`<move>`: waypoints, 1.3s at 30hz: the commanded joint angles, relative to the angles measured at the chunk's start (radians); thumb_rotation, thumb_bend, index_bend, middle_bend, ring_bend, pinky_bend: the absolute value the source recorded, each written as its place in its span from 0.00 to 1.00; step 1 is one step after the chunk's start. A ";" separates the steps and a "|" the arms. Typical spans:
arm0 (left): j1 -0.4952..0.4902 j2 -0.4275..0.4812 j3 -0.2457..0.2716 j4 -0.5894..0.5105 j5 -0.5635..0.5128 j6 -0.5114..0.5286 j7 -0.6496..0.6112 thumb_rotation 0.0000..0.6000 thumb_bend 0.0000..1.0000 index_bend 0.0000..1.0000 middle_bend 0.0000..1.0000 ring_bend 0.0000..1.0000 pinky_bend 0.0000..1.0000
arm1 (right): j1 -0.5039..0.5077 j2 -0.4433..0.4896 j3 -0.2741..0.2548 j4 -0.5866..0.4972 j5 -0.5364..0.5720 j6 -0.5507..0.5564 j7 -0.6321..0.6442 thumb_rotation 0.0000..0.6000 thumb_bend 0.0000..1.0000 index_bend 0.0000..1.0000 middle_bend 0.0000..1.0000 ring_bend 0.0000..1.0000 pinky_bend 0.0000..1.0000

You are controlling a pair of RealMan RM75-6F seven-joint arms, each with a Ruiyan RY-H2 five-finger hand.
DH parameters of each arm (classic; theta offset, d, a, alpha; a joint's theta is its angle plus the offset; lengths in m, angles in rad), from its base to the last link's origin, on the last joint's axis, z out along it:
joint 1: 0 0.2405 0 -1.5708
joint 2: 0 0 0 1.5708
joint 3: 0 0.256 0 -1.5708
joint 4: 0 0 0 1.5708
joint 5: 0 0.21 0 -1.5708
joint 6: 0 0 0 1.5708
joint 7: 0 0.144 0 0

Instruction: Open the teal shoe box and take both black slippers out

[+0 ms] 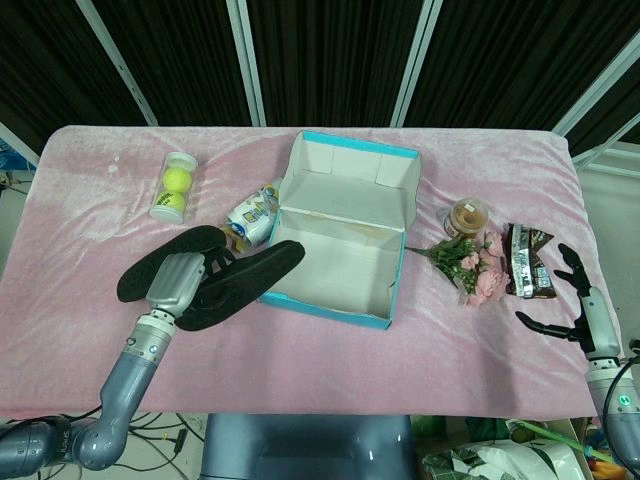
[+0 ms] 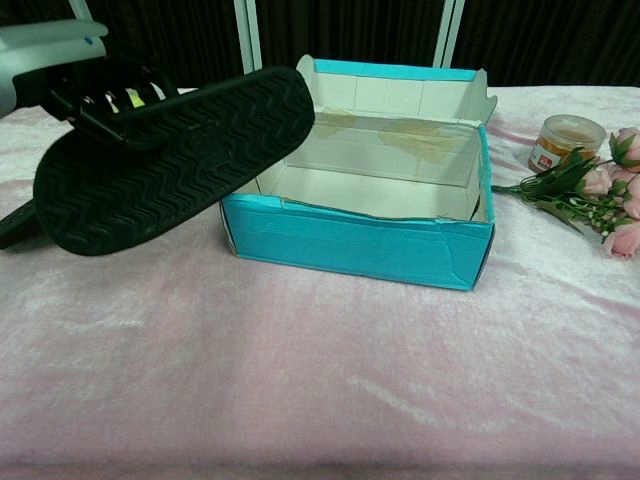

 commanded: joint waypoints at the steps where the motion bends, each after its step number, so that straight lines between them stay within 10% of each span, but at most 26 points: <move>1: 0.040 -0.073 0.029 0.085 0.023 0.050 -0.016 1.00 0.34 0.33 0.47 0.45 0.44 | 0.001 0.001 -0.001 0.000 -0.002 0.000 -0.001 1.00 0.00 0.00 0.00 0.00 0.14; 29: 0.183 -0.220 0.025 0.254 0.121 0.149 -0.069 1.00 0.33 0.31 0.45 0.43 0.41 | -0.015 0.008 -0.010 -0.004 0.006 0.015 0.005 1.00 0.00 0.00 0.00 0.00 0.14; 35: 0.196 -0.196 0.029 0.242 0.093 0.140 0.021 1.00 0.01 0.02 0.12 0.04 0.14 | -0.014 0.007 -0.009 -0.005 0.004 0.017 0.003 1.00 0.00 0.00 0.00 0.00 0.14; 39: 0.207 -0.149 0.015 0.191 0.088 0.149 0.050 1.00 0.00 0.00 0.02 0.00 0.02 | -0.013 0.007 -0.008 -0.006 0.004 0.018 -0.001 1.00 0.00 0.00 0.00 0.00 0.14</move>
